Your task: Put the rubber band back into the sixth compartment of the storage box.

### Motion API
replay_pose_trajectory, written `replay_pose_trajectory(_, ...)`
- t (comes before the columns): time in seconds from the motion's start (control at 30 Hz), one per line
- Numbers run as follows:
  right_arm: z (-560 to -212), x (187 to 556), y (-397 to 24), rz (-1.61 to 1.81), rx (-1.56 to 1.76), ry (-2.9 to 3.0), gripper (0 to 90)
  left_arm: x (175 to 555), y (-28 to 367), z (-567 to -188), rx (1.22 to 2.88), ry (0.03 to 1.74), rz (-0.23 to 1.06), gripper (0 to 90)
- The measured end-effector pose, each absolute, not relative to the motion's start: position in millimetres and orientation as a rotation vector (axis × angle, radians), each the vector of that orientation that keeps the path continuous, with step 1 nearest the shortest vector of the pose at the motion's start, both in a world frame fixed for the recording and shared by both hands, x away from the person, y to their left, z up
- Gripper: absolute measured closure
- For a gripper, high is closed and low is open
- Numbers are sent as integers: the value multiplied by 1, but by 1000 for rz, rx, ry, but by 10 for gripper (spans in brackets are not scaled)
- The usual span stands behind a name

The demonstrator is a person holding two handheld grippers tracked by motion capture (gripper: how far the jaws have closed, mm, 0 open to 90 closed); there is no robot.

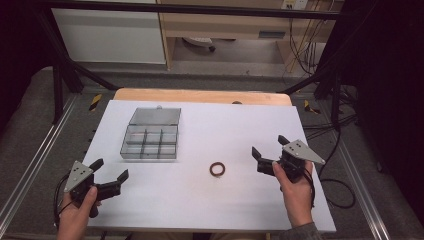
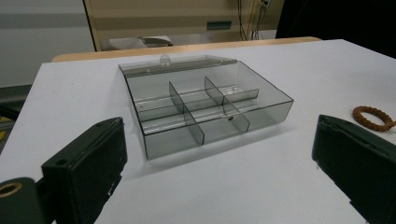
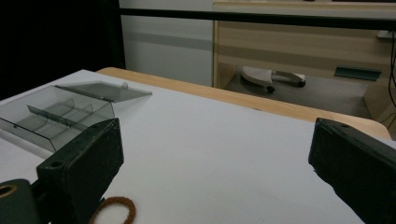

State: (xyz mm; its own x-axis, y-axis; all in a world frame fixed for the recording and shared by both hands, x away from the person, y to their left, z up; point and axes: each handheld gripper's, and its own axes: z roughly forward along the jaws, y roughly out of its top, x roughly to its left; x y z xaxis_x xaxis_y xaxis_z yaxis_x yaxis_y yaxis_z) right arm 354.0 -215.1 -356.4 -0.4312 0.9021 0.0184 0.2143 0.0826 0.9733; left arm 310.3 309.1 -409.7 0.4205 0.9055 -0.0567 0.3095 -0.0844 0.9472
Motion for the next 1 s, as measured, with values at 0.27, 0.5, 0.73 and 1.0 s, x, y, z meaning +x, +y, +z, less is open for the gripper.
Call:
replay_pose_trajectory(0.27,-347,367,-204,1388,1105,1739,49,312,309,-411,1618,1099,691,39)
replay_pose_trajectory(0.5,-341,379,-187,1387,1066,1786,34,310,308,-410,1645,1086,742,39)
replay_pose_trajectory(0.73,-346,377,-168,1408,1020,1842,38,312,304,-409,1663,1057,724,38)
replay_pose_trajectory(1.0,-354,376,-153,1392,993,1902,44,310,302,-409,1671,1049,725,36)
